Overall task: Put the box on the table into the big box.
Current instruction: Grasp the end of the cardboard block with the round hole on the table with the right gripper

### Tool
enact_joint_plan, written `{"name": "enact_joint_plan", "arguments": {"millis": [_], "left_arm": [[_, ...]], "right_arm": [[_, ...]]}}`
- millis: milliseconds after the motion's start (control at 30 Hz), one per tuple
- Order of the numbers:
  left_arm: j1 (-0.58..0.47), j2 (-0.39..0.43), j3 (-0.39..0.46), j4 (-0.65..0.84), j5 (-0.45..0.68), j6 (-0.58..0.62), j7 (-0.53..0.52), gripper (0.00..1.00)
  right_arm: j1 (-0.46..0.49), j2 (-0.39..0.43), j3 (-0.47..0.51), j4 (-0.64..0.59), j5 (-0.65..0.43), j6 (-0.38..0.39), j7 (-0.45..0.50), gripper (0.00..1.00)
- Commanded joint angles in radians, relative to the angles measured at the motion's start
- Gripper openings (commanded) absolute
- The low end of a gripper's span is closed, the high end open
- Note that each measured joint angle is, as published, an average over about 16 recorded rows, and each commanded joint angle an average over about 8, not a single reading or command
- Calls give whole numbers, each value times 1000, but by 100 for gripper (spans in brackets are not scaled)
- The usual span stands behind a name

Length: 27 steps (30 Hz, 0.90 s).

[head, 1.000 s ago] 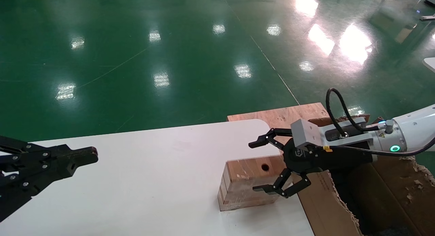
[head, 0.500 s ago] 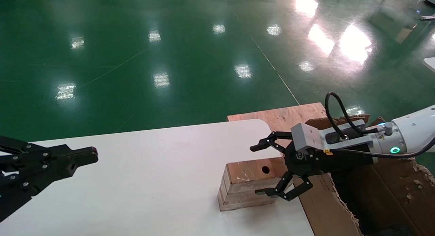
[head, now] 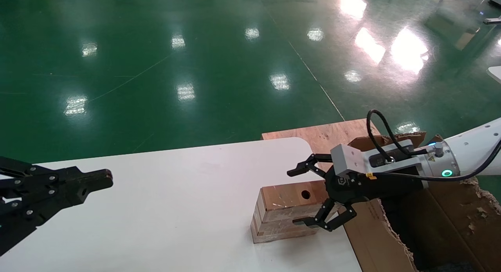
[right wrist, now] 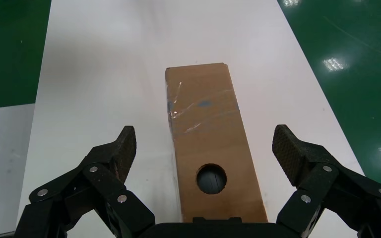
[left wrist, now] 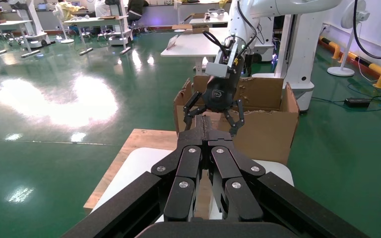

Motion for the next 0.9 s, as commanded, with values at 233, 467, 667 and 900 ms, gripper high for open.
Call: {"name": "enact_joint_plan", "arguments": {"millis": [233, 467, 667, 900], "left_arm": [[0, 0, 0, 0, 0, 0, 0, 71], [0, 0, 0, 0, 0, 0, 0, 100], [0, 0, 0, 0, 0, 0, 0, 100], [0, 0, 0, 0, 0, 0, 0, 100]], "right_arm": [[11, -7, -30, -13, 12, 0, -6, 89], [11, -6, -26, -12, 11, 0, -5, 5], [9, -6, -23, -10, 10, 0, -5, 0], [8, -5, -20, -9, 8, 0, -5, 0]]}}
